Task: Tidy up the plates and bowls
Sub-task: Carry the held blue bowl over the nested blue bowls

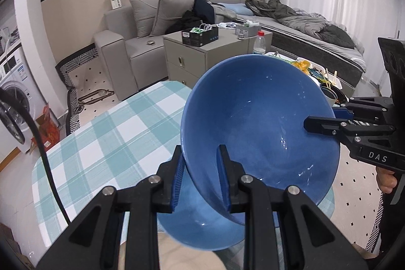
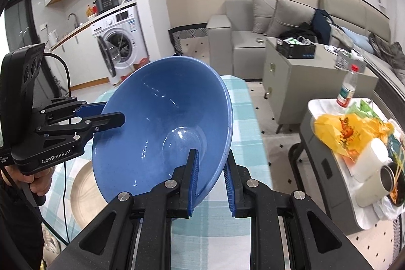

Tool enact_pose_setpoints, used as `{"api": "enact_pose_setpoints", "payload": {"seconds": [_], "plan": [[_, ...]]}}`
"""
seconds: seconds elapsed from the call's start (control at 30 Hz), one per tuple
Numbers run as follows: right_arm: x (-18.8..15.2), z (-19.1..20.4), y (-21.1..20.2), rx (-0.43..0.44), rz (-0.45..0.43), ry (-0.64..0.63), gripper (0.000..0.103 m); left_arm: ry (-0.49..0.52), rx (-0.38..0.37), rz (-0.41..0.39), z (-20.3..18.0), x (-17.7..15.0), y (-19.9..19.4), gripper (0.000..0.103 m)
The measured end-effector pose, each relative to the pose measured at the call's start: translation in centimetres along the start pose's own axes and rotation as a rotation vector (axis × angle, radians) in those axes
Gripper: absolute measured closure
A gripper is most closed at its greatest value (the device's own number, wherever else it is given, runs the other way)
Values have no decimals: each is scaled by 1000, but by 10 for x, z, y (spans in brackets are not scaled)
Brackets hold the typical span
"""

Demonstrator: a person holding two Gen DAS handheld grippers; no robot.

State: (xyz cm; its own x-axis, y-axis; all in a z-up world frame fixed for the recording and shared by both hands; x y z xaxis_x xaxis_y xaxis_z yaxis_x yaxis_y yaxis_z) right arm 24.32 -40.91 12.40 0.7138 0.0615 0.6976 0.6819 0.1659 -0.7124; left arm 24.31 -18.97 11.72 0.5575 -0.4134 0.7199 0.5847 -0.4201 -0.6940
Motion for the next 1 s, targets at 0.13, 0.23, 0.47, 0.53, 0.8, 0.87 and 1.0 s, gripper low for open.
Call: {"api": "enact_pose_setpoints", "payload": {"seconds": [0.13, 0.23, 0.47, 0.53, 0.8, 0.87, 1.0], "plan": [[1, 19, 10, 19, 13, -31, 83, -30, 30, 11, 14, -12, -1, 79], [-1, 29, 19, 34, 26, -43, 83, -46, 44, 23, 22, -21, -1, 79], [-8, 44, 40, 55, 70, -52, 83, -70, 53, 52, 34, -38, 8, 79], [-10, 45, 46, 59, 83, -52, 83, -76, 51, 59, 35, -42, 11, 79], [-17, 48, 63, 58, 120, -57, 83, -90, 51, 91, 41, -52, 26, 79], [-20, 49, 68, 55, 129, -58, 83, -92, 54, 104, 41, -56, 29, 79], [-24, 52, 79, 44, 153, -75, 83, -93, 63, 120, 42, -61, 37, 79]]}}
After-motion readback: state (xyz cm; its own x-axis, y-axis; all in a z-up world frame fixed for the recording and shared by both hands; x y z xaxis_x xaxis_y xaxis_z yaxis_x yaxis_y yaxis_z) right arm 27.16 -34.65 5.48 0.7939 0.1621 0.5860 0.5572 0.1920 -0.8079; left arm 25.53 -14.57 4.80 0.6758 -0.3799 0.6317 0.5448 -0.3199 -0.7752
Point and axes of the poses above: each gripper's, at about its wrist camera, not at the fingertips, and y roughly the way its jaws point, z to its left, x to its top, the point moved 3 cm from there along y, roughly the way its jaws point, and after that the axes turned 1 degree about z, right-handed, at the moved point
